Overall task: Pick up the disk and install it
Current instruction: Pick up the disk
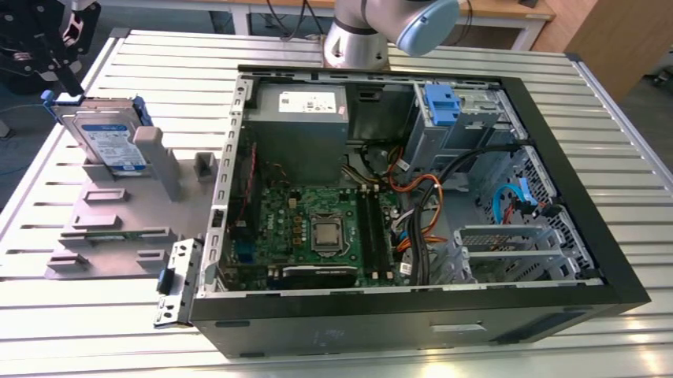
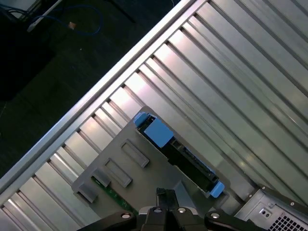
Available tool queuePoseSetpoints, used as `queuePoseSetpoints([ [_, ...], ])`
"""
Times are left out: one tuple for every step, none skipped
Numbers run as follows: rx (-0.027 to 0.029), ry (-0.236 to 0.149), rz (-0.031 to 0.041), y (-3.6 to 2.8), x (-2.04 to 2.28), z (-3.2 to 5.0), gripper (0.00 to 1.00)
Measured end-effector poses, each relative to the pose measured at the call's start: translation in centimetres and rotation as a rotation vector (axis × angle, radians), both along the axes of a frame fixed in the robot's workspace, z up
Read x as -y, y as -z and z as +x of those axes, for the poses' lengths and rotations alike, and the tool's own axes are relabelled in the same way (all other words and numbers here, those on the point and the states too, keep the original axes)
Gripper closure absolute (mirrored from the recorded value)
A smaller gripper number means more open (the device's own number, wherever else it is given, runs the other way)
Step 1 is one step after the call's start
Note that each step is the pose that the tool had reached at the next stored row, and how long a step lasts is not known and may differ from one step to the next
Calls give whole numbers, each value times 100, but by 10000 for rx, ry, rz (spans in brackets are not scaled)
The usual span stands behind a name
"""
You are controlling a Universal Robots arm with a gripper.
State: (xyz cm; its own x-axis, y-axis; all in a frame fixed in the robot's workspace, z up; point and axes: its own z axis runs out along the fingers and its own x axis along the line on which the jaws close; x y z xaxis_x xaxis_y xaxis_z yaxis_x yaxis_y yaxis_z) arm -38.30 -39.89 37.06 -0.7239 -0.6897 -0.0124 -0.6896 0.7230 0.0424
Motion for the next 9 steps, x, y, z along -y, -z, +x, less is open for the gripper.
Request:
queuePoseSetpoints([
  [0, -3, 0, 0, 0, 0, 89],
  [0, -7, 0, 0, 0, 0, 89],
  [0, -14, 0, 0, 0, 0, 89],
  [0, -18, 0, 0, 0, 0, 89],
  [0, -279, 0, 2, 0, 0, 89],
  [0, -512, 0, 3, 0, 0, 89],
  [0, -515, 0, 3, 0, 0, 89],
  [0, -518, 0, 3, 0, 0, 89],
  [1, -523, 0, 3, 0, 0, 89],
])
